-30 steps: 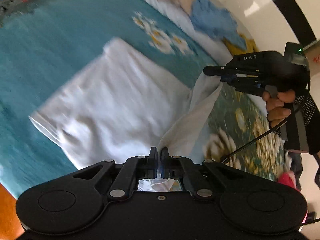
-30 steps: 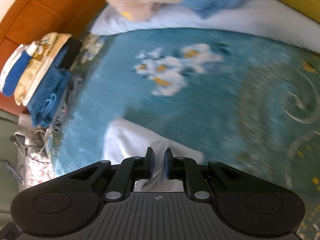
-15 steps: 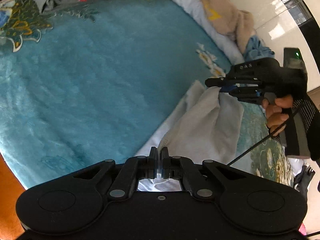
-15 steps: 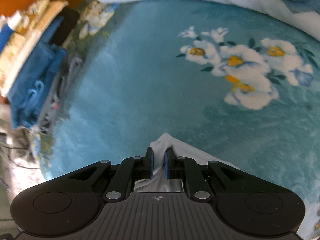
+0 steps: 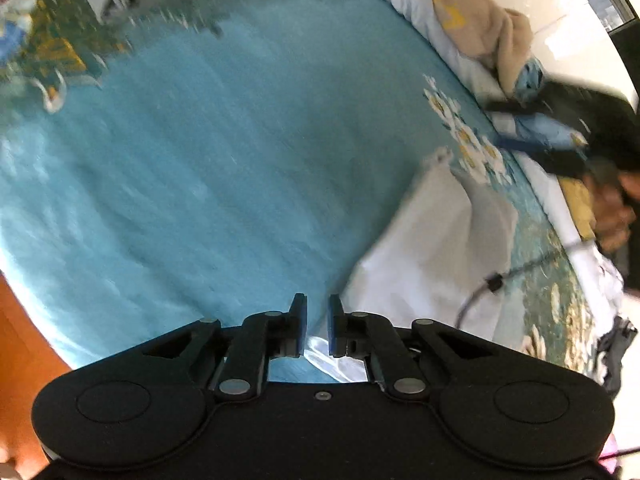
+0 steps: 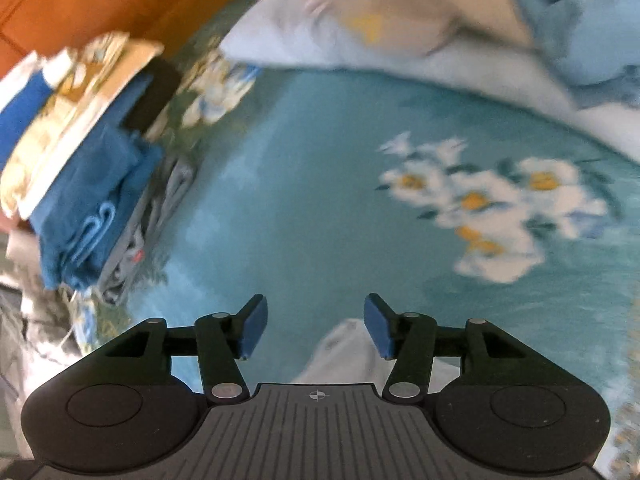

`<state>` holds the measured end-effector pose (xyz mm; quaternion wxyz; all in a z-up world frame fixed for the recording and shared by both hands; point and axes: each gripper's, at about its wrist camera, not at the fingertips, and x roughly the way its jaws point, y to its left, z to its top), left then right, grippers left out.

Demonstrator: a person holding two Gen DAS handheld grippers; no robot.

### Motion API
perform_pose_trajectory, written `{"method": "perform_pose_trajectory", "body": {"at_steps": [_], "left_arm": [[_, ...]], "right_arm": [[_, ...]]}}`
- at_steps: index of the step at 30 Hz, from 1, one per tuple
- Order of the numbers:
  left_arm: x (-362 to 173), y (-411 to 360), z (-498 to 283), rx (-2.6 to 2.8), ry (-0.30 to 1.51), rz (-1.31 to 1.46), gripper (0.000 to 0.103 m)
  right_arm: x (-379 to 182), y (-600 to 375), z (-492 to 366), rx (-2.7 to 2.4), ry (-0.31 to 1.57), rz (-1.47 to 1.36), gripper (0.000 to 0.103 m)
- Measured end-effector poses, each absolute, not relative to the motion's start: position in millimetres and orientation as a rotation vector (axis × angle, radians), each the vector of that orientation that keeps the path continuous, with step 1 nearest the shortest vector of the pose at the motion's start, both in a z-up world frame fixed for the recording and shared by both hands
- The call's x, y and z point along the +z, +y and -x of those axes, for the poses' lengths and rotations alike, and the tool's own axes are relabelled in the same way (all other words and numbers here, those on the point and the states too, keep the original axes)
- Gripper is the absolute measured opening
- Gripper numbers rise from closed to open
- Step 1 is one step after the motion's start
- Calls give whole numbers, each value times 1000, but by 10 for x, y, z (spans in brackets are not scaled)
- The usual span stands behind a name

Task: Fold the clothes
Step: 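Open both grippers to release the folded edge, then pinch the folded T-shirt end with the left gripper while the right gripper pinches beside it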

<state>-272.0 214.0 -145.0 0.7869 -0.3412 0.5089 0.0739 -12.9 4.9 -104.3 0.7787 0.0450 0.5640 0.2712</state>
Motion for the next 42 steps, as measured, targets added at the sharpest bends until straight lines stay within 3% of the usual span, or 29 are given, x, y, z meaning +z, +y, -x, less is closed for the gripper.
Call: {"method": "perform_pose_trajectory", "body": {"at_steps": [2, 3, 4, 7, 11, 17, 24, 34, 37, 42], "left_arm": [[-1350, 2216, 2651, 163, 1063, 731, 6], [-1303, 2233, 2576, 148, 1041, 729, 6], [-1267, 2229, 2475, 123, 1021, 722, 6], [-1171, 2074, 2031, 22, 981, 655, 7], [-1131, 1759, 1441, -139, 922, 623, 16], [-1403, 1323, 966, -250, 990, 550, 16], [-1800, 1415, 967, -145, 1076, 498, 16], [-1887, 1553, 967, -101, 1081, 590, 15], [-1662, 1530, 998, -140, 1021, 518, 34], [-1607, 1450, 866, -197, 1018, 384, 36]], "right_arm": [[-984, -179, 195, 552, 1202, -101, 47], [-991, -290, 233, 536, 1207, -101, 40], [-1003, -411, 279, 518, 1214, -101, 28], [-1104, -662, 402, 503, 1260, -115, 16], [-1208, -676, 523, 579, 1277, -128, 15], [-1449, -527, 526, 603, 1301, -125, 15], [-1696, -830, 463, 534, 1324, -187, 1], [-1800, -972, 423, 509, 1350, -279, 0], [-1676, -956, 445, 528, 1323, -245, 1], [-1570, -1073, 468, 501, 1292, -259, 4]]}}
